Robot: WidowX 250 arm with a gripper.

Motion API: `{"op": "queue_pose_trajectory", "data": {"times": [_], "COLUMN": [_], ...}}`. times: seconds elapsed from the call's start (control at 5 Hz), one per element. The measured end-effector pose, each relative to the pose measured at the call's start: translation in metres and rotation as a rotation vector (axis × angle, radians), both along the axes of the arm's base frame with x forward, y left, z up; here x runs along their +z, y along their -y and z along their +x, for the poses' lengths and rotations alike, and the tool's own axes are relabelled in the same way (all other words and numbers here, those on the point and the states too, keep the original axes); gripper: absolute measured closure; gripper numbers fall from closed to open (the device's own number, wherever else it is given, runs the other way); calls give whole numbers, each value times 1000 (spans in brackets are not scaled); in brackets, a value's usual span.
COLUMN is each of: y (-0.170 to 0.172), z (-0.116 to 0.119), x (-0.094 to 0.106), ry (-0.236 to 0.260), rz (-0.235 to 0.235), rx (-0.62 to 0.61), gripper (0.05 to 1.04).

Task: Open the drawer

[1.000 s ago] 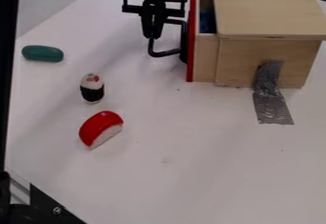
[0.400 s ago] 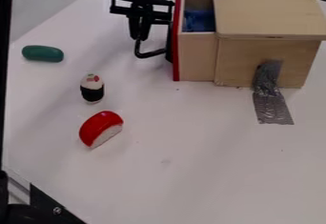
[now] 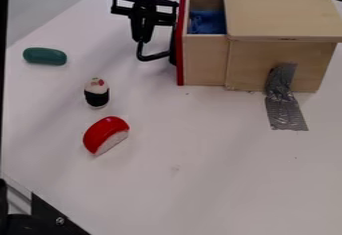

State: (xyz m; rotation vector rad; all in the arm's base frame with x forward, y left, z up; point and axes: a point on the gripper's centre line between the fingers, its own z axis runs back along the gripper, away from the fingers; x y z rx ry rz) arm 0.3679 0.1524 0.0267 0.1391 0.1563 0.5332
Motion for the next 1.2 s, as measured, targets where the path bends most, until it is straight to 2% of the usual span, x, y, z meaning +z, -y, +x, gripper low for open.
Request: {"op": "queue_pose_trajectory", "data": {"times": [0.4, 0.6, 0.8, 1.0, 1.2], "y": [-10, -12, -16, -19, -21], "z": [-12, -15, -21, -26, -29], "x": [4, 4, 5, 6, 13], "ry": [-9, -14, -39, -67, -92], "rz": [12, 10, 7, 7, -1], "rx": [13, 23, 19, 28, 16], "gripper": [977, 943, 755, 426, 144]}}
